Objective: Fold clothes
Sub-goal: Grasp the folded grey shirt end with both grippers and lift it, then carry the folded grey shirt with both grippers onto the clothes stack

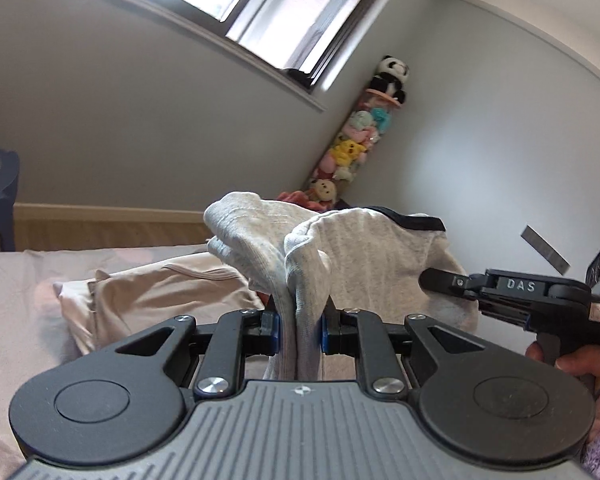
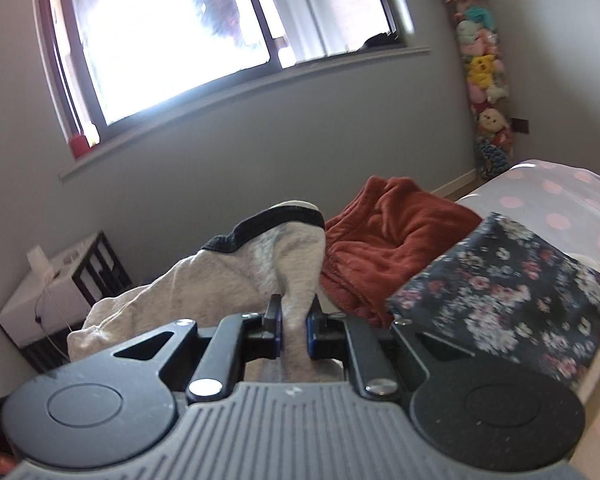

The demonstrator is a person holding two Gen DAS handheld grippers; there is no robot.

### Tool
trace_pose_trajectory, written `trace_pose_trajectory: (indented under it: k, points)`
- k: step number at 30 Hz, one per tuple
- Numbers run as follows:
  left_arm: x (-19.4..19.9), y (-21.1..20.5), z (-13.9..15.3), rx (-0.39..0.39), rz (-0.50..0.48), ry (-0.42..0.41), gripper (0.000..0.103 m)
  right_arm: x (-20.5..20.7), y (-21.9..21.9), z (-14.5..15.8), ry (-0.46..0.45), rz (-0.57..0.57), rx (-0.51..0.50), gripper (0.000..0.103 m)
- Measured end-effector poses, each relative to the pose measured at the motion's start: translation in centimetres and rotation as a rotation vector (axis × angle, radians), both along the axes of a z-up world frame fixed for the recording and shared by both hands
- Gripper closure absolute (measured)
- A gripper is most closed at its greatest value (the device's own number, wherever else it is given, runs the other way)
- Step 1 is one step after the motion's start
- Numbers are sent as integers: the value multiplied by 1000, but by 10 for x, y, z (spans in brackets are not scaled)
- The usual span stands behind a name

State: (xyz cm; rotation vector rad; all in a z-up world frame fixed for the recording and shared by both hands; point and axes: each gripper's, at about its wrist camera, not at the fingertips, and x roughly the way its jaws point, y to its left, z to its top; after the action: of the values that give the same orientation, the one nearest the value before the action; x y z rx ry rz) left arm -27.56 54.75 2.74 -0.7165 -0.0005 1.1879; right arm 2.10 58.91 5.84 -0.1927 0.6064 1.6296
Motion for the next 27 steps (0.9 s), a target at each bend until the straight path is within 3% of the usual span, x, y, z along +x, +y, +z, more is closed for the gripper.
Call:
trace_pose_trajectory:
  k: [5, 18, 27]
  points:
    - [-22, 25, -17, -46, 51, 4, 88, -20, 61, -15, -45, 70, -70, 90]
    - [-44, 66, -72, -194, 77, 88, 88, -22, 170, -110, 21, 132, -260, 90]
    - [-46, 73, -93, -226, 41, 153, 86, -11, 185, -146, 90, 75, -306, 89]
